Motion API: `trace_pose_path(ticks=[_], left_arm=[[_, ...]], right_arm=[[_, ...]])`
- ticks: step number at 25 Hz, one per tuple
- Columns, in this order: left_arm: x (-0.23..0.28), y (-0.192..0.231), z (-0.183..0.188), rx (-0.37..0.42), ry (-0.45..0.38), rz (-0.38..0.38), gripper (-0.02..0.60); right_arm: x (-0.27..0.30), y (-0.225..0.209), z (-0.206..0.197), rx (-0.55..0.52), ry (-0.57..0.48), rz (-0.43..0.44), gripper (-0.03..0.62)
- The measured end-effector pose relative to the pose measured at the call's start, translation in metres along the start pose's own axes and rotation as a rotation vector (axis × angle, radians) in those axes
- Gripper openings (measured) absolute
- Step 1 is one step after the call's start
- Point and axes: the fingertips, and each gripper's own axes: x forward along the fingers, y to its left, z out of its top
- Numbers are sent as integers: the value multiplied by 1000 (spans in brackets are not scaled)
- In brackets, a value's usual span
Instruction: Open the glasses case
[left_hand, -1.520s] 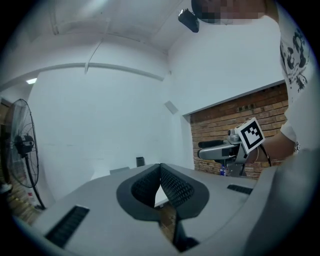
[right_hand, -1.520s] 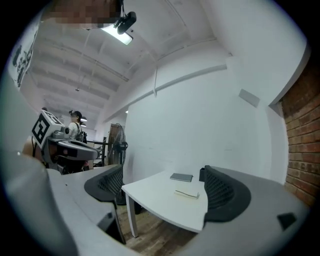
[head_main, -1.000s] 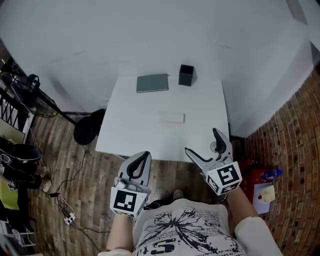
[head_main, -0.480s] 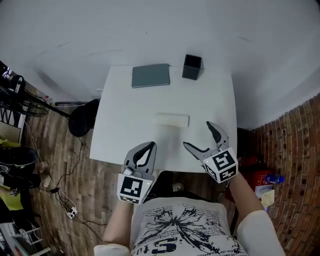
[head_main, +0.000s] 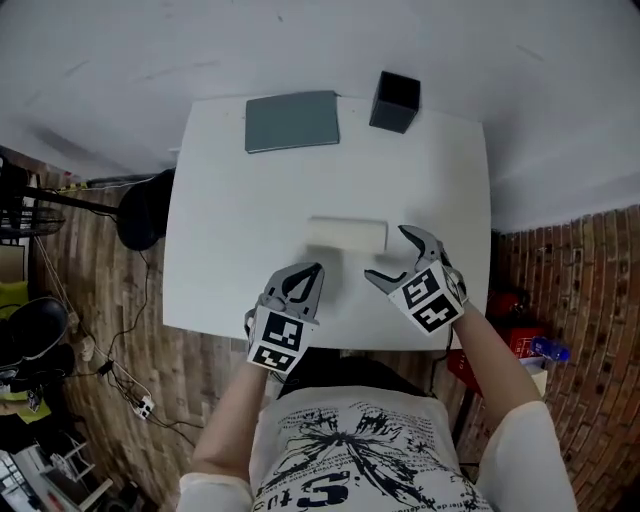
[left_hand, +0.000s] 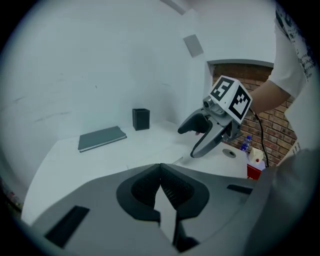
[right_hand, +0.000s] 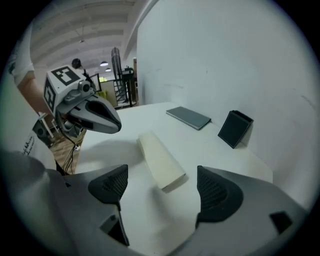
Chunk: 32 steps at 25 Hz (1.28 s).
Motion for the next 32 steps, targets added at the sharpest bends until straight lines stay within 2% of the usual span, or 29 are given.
trace_pose_path(ticks=[5,10,13,16,19,22,28,32], left_arm=[[36,11,-25,-26,85,-34,14],[55,20,-41,-59,161,-47,14],[63,23,-46,-84,196,-51,14],[68,25,-55,-115,232,-53,14],[70,25,-55,-138,226,-54,14],[69,27,-52,-161,223,-64,14],[68,31,-54,-258,226,-102,14],[67,31,-54,-257,245,-127,14]], right_arm=[[31,-4,-14,-129,152,48,442],[49,-3,-16,-280,246,66,399],[56,0,-16,-345,278,68,349],[61,2,-16,-381,300,61,330],[61,-2,-15,-406,302,32,276],[61,-3,-15,-428,305,21,270],[62,1,-11,-489,315,10,247],[60,3,-7,-504,323,15,218]])
